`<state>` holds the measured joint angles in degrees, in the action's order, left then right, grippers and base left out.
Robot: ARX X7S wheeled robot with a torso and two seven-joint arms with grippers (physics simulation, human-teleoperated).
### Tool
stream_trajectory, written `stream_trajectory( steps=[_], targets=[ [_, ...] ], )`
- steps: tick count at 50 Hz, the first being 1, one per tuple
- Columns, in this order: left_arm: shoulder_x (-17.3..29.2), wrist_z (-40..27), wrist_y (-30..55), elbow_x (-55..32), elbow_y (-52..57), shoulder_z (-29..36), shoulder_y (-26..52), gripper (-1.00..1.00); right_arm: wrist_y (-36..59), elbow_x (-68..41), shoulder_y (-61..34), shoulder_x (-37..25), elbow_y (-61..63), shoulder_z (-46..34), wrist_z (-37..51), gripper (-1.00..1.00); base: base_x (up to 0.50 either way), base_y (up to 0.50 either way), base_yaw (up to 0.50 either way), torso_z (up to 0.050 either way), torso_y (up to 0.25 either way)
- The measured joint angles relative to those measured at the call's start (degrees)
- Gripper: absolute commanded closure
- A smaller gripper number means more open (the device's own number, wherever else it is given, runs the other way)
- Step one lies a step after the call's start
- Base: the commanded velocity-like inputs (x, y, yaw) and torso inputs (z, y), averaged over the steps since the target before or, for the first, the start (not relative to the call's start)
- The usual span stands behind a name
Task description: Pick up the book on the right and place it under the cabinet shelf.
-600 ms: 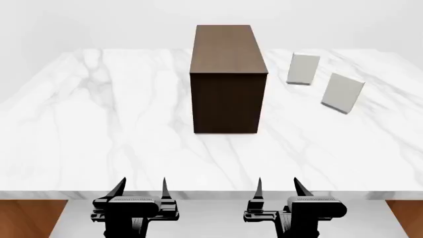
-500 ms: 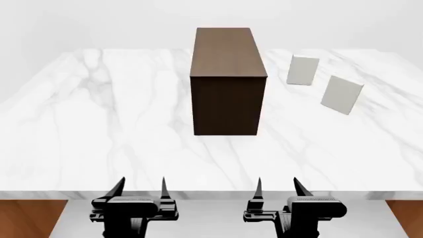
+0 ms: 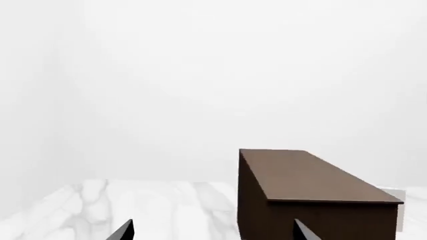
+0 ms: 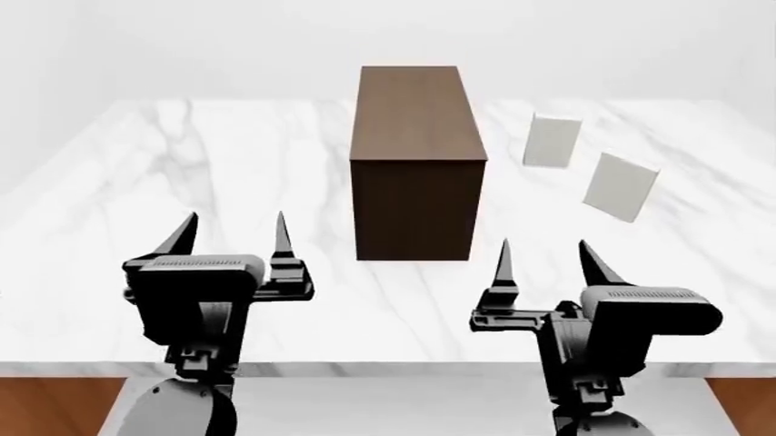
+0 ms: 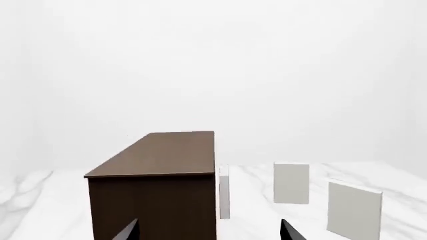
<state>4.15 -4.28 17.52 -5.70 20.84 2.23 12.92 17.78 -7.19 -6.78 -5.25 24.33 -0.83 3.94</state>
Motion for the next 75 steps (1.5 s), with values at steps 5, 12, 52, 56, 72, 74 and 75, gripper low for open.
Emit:
stream_trajectory(
  steps=[5,12,52,56,72,74,75],
  targets=[
    [0.7,-1.0,3.8,-0.3,3.3,0.1,3.9,-1.0,4.2,-1.5,-2.6,-0.6,4.5,0.4,0.8,-1.0,0.08,-0.18,0.0,0.05,0.0],
    [1.8,-1.5,7.2,-0.6,7.0,1.2,6.3,-1.0,8.5,-2.7,-4.2,-1.8,10.4,1.0,1.8,-1.0,0.42,-0.37,0.0,0.021,0.0],
    [4.7,-5.0,13.9,-1.8,15.7,2.5,8.8,-1.0,14.6,-3.1,-5.5,-5.7,19.6,-1.8,4.7,-1.0,0.5,-0.25,0.0,0.0,0.0],
    [4.8,-5.3,14.2,-2.1,15.9,2.5,8.8,-1.0,14.5,-3.1,-5.5,-5.9,19.6,-2.1,4.9,-1.0,0.5,-0.17,0.0,0.0,0.003],
    [5.4,-6.1,15.2,-3.0,17.5,2.9,8.7,-1.0,14.3,-2.8,-5.4,-6.4,19.3,-3.0,5.6,-1.0,0.47,-0.11,0.0,0.0,0.001],
    [5.5,-6.2,15.4,-3.2,17.6,2.9,8.7,-1.0,14.3,-3.2,-5.4,-6.2,19.2,-2.8,5.8,-1.0,0.0,0.0,0.0,0.0,0.006],
    [5.5,-6.2,15.4,-3.2,17.7,2.9,8.7,-1.0,14.4,-3.4,-5.4,-6.1,19.2,-2.7,5.9,-1.0,0.0,0.0,0.0,0.0,0.0]
  ],
)
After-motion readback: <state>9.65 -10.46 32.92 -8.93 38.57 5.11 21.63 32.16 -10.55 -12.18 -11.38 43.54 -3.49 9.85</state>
